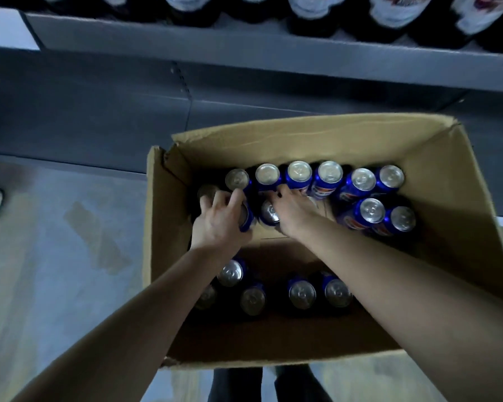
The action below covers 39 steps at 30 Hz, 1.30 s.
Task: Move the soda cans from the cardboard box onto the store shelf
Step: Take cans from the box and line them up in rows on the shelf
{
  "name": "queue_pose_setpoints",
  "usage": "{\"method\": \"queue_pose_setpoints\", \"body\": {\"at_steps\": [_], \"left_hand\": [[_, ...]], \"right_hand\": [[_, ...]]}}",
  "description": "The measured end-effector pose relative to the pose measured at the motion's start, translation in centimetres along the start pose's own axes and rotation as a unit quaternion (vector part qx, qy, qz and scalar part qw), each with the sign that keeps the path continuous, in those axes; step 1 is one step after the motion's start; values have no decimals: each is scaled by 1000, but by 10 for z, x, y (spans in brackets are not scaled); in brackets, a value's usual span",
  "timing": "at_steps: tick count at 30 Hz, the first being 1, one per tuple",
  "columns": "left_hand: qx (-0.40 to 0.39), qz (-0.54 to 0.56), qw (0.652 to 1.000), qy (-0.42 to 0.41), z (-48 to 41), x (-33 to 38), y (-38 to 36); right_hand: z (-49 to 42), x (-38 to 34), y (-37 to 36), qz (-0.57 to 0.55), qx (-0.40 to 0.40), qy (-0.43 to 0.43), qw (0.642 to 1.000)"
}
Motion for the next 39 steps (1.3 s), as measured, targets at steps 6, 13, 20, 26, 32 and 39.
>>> {"method": "queue_pose_setpoints", "body": {"at_steps": [6, 13, 20, 26, 32, 39], "left_hand": [[0, 9, 1000, -29, -1, -12, -21], [-12, 11, 1000, -18, 13, -17, -16], [-2, 33, 999, -11, 62, -6, 95], [20, 71, 997, -32, 125, 17, 236], [99, 92, 989, -56, 191, 31, 385], [209, 69, 971, -88, 230, 42, 550]], "right_hand": [[-31, -7, -40, 10, -3, -35, 999], [-4, -10, -8, -41, 45, -17, 998], [71, -39, 122, -37, 50, 62, 996], [148, -87, 274, 37, 33, 125, 991], [240, -127, 426, 79, 107, 152, 979], [309, -148, 559, 84, 202, 168, 961]]}}
Point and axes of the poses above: each hand's wrist, its own z-axis away from the middle knuckle, its own y-axis out of the back of the hand, x = y × z, the point moved 3 cm from there along -z, towards the middle knuckle, and after that the axes turned 13 degrees about y, right-handed, at the moved point
